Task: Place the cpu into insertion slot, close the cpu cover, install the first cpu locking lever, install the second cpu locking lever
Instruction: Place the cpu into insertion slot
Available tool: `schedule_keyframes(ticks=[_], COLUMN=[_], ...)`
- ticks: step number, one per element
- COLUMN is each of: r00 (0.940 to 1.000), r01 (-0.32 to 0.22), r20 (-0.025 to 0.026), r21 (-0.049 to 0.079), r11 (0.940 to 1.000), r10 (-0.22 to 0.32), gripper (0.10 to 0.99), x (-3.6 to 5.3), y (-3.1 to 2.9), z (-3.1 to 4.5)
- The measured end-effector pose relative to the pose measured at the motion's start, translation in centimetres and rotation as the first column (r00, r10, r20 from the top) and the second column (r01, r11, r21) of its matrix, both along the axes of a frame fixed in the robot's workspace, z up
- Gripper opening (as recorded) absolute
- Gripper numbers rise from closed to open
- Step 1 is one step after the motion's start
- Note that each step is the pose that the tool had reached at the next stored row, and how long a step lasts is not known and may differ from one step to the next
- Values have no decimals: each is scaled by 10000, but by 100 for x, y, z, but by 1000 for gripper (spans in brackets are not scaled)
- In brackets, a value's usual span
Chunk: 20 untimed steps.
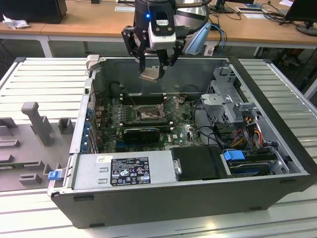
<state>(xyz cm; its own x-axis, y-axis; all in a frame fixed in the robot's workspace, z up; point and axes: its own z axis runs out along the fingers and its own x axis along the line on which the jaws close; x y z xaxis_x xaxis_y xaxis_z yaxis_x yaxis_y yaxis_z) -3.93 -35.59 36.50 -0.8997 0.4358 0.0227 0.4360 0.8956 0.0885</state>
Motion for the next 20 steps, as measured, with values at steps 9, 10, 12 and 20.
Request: schedule_keyframes(ticks=[9,10,12,20], r00=[9997,9997,9996,9981], r01=[247,261,298,616], r20=[0,0,0,-1], r21=[-1,-1,0,-1], r11=[9997,9997,9996,9981], r10=[-247,-261,-298,-616], gripper=[529,529,529,529], x=[0,0,0,0], y=[0,0,0,0], z=[0,0,0,0])
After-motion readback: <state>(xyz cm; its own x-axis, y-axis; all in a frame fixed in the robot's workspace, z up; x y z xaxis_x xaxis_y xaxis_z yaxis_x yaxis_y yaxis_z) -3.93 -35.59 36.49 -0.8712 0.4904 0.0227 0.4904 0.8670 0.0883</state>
